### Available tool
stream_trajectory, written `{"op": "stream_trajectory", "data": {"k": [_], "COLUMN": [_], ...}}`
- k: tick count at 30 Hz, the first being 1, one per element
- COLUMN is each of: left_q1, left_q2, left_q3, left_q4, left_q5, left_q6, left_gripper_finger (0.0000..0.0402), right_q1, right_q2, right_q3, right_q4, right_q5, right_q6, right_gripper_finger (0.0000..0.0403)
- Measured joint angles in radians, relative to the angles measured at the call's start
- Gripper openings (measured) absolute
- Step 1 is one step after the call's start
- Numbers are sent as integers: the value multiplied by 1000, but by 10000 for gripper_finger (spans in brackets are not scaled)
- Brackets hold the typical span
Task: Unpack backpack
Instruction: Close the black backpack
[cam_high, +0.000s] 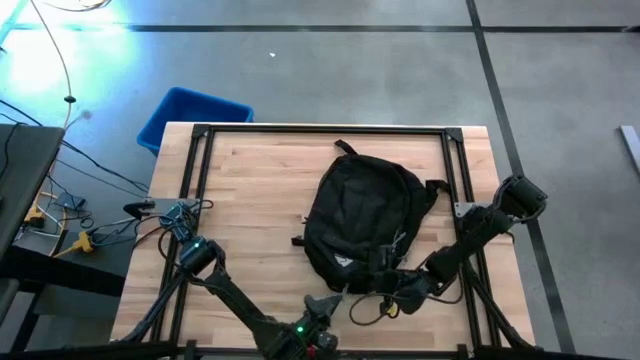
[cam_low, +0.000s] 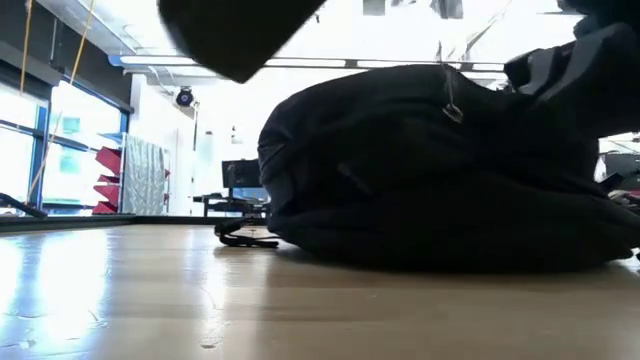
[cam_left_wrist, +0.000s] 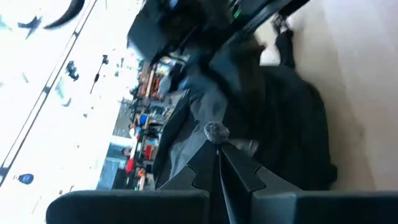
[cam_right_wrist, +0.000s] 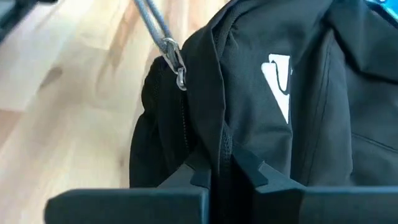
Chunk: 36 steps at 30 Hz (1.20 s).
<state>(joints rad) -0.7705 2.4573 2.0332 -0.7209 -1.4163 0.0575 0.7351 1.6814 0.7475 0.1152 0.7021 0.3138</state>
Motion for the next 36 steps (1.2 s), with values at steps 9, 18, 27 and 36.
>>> {"op": "stream_trajectory", "data": {"k": [9,18,27,36], "left_q1": [-15,73,147,201], "left_q2": [0,0,0,3], "left_q3": [2,2,1,1], "left_q4": [-497,28,86,127], "left_q5": [31,501,754,768], "left_q6": [-672,-139,315,636], "left_gripper_finger": [0,30,145,166], "right_q1": [52,43,42,36], "right_q2": [-6,-7,-8,-8], "right_q3": [-2,-2,-2,-2], "right_q4": [-29,-24,-22,-22], "right_q5": [53,24,13,-15], "right_q6": [1,1,-5,-7], "right_gripper_finger": [2,1,1,0]}}
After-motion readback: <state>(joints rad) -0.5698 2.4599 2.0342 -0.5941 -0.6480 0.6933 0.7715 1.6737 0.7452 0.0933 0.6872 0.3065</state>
